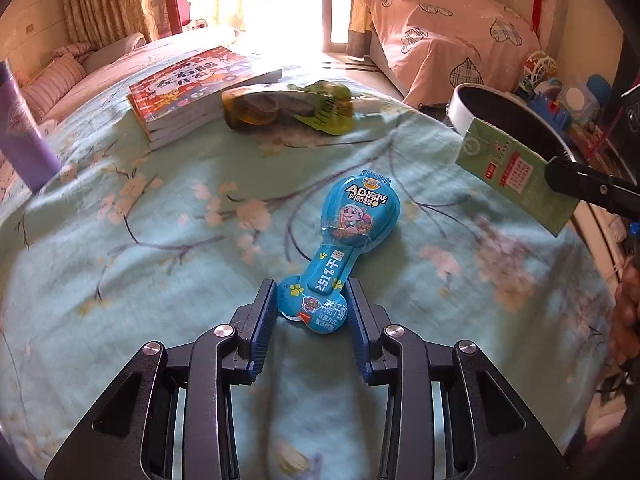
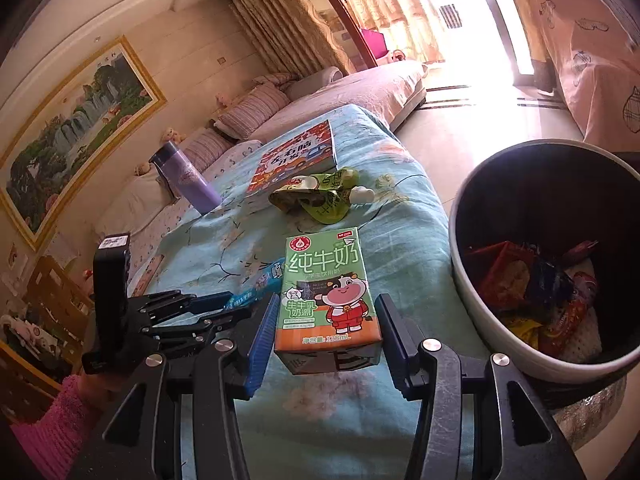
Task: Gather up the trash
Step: 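Carry the blue candy with the left tool while the right tool carries the milk carton over the bin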
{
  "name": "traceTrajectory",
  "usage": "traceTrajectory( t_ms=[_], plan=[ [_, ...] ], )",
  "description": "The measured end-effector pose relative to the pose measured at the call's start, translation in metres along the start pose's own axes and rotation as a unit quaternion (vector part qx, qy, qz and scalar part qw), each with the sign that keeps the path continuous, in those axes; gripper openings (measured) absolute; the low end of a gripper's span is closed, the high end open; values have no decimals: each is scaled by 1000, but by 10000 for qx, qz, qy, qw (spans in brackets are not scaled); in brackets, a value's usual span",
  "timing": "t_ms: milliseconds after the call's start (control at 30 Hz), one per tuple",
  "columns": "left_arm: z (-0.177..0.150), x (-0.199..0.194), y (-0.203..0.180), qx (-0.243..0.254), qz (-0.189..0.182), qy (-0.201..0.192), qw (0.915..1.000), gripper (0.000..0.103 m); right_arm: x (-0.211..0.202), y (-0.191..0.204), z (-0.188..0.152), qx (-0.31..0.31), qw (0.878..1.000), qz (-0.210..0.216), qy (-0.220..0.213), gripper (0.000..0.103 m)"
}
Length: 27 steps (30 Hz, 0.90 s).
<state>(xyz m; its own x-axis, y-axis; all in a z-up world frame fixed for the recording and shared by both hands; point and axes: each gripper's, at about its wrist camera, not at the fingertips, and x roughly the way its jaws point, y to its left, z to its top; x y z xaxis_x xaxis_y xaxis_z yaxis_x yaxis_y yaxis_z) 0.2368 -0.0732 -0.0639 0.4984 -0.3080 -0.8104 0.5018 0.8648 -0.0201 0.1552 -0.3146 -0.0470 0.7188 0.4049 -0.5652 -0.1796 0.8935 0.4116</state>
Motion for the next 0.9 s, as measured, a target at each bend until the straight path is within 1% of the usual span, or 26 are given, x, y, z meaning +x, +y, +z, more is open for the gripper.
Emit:
traceTrajectory(
  t_ms=[133, 233, 367, 633, 700, 900],
  plan=[
    [-14, -18, -11, -384, -159, -179, 9990, 33, -13, -1, -6, -12, 9999, -56, -88, 50],
    [-22, -31, -21, -690, -332, -336, 9965, 33, -24, -6, -11, 0, 9998, -108, -143, 50],
    [-25, -38, -34, -868, -427, -457, 9943, 32, -35, -14, -16, 78, 9996, -179, -212, 50],
    [-15, -42, -69, -766, -561, -545, 9940, 32, -60, -31, -22, 228, 9982, -377, -407, 50],
    [-12, -42, -79, -705, -533, -572, 9944, 32, -65, -35, -22, 256, 9977, -432, -455, 50],
    [-3, -43, -101, -584, -603, -590, 9947, 32, -79, -48, -22, 350, 9961, -556, -588, 50]
  ],
)
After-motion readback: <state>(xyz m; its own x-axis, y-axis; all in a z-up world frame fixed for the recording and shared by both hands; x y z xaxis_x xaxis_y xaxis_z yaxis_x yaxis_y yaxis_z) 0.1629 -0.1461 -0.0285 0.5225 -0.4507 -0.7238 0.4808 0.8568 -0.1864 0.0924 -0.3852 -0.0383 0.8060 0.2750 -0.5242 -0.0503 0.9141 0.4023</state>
